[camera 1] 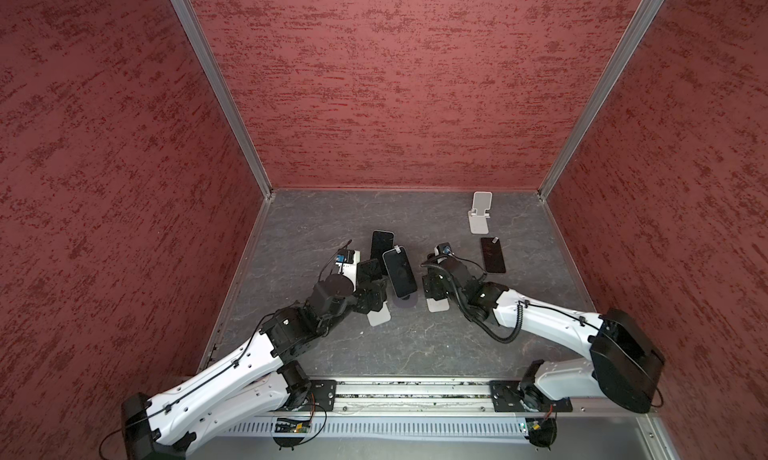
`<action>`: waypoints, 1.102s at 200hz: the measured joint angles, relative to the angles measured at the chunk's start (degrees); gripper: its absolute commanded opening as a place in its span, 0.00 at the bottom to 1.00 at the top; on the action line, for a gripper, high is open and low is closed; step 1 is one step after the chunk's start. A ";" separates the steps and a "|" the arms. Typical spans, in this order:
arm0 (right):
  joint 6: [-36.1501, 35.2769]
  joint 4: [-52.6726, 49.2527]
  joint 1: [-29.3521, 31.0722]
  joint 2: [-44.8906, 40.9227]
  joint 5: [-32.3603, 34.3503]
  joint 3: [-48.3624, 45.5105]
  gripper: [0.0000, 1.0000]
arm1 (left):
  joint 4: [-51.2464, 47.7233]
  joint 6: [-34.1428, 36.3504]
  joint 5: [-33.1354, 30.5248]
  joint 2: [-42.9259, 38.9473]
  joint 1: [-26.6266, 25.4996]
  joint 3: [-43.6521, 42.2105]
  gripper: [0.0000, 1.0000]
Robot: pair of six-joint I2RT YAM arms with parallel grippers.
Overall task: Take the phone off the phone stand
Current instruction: 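Close the right gripper on the black phone with the white label, then lift the black phone up off its white stand with the right gripper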
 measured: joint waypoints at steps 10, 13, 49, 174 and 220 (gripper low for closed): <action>-0.11 0.31 0.00 0.00 0.20 -0.50 0.90 | 0.02 0.11 0.00 0.00 0.00 0.00 0.99; -0.17 0.37 0.00 0.00 0.28 -0.66 0.89 | 0.04 0.11 0.02 0.00 0.00 0.00 0.99; -0.74 0.92 0.00 0.00 1.33 -1.33 0.83 | 0.15 0.20 0.02 0.00 0.00 0.02 1.00; -1.05 1.77 0.11 -1.16 1.29 -1.60 0.63 | 0.17 0.24 0.07 0.04 0.00 0.02 0.99; -1.05 0.04 0.11 -3.41 1.27 -1.60 0.62 | 0.76 0.24 0.07 0.11 0.00 0.02 1.00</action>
